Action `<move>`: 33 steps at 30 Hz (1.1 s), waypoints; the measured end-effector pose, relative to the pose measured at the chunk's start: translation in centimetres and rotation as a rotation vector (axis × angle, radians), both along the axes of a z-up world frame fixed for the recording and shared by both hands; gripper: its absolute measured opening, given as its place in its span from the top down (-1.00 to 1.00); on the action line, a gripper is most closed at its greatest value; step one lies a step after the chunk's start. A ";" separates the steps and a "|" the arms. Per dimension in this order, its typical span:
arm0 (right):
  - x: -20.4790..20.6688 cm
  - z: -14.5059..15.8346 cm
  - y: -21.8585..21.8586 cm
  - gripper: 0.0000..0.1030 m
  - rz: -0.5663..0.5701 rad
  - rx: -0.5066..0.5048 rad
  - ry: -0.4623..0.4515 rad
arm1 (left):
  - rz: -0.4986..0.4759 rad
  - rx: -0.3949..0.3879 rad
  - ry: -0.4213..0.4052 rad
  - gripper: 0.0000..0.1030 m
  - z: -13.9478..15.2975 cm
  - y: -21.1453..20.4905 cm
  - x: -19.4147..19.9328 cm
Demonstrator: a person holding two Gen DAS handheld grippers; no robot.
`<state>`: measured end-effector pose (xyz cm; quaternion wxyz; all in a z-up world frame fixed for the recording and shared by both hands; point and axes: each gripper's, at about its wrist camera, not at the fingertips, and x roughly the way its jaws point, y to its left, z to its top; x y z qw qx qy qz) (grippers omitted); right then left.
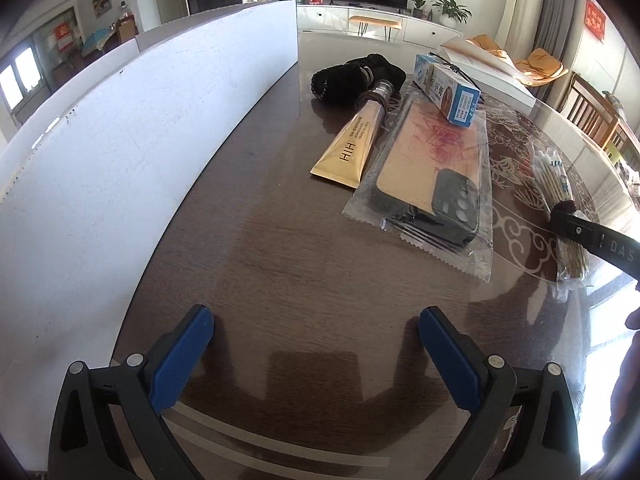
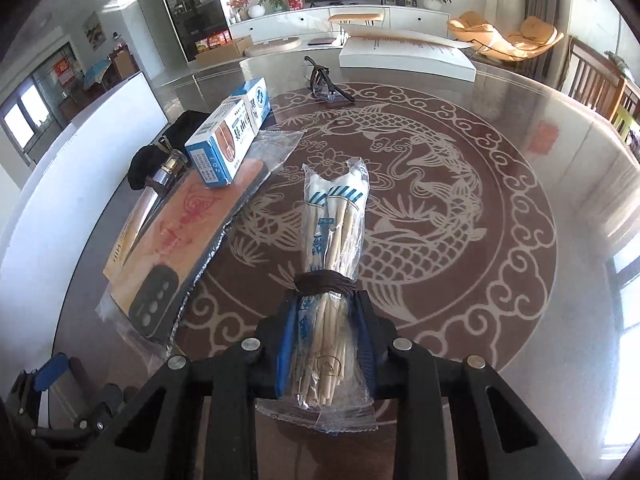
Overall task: Organize objects
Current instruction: 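Grasp the bag of wooden chopsticks with the right gripper, then hold the chopstick bag raised in the right gripper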
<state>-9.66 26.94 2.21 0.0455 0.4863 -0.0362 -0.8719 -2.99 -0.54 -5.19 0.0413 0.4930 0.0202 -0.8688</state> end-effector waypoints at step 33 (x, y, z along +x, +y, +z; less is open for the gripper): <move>6.6 -1.9 6.7 -1.00 0.019 0.112 0.069 | -0.008 0.003 0.000 -1.00 -0.1 0.1 0.2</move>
